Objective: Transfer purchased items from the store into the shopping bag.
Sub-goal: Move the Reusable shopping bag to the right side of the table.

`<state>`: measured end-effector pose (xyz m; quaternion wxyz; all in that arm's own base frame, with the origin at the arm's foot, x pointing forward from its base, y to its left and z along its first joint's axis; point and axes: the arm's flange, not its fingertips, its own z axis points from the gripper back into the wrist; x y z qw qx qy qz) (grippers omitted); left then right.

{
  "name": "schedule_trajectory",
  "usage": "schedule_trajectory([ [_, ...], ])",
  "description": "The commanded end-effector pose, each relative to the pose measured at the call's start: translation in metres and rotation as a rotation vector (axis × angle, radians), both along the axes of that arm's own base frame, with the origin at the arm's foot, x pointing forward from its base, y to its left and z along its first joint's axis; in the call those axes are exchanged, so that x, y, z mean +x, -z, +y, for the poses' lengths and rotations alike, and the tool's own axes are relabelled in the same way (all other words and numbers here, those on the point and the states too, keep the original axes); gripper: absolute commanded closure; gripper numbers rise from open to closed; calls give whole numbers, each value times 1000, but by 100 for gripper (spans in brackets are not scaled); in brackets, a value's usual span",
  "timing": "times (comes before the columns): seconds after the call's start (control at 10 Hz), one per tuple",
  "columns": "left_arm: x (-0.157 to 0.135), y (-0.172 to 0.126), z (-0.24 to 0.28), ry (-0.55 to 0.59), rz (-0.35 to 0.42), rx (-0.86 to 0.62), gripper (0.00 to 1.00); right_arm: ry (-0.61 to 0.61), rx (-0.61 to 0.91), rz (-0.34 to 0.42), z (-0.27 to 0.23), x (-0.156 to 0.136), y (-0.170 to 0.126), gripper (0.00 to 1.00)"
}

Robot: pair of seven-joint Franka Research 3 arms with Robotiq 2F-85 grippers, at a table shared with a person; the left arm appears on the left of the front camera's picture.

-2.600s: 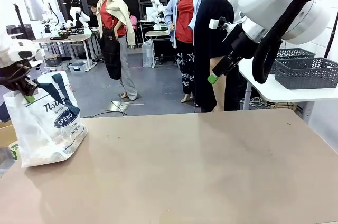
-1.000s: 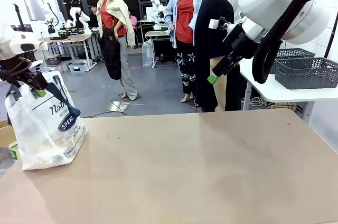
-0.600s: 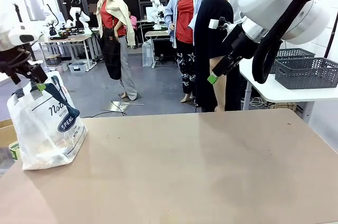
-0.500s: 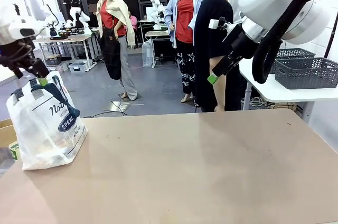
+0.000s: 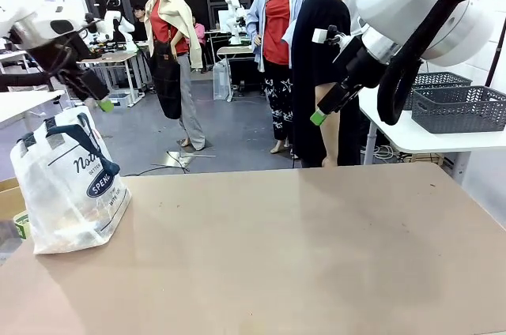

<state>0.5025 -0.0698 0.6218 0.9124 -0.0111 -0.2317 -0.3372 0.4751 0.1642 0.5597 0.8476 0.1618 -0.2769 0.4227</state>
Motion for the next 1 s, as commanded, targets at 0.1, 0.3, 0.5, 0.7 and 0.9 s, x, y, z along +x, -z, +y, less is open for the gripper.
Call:
schedule_trajectory([
  [0.1,14,10,-5,285,24,-142,0,9,-12,15,1,2,-1,0],
  [0.3,17,26,-13,447,41,-168,0,9,-12,15,1,2,-1,0],
  [0.5,24,41,-16,593,11,-264,0,9,-12,15,1,2,-1,0],
  [0.7,26,40,-11,636,88,-346,0,9,-12,15,1,2,-1,0],
  [0.9,16,45,-28,583,5,-260,0,9,-12,15,1,2,-1,0],
])
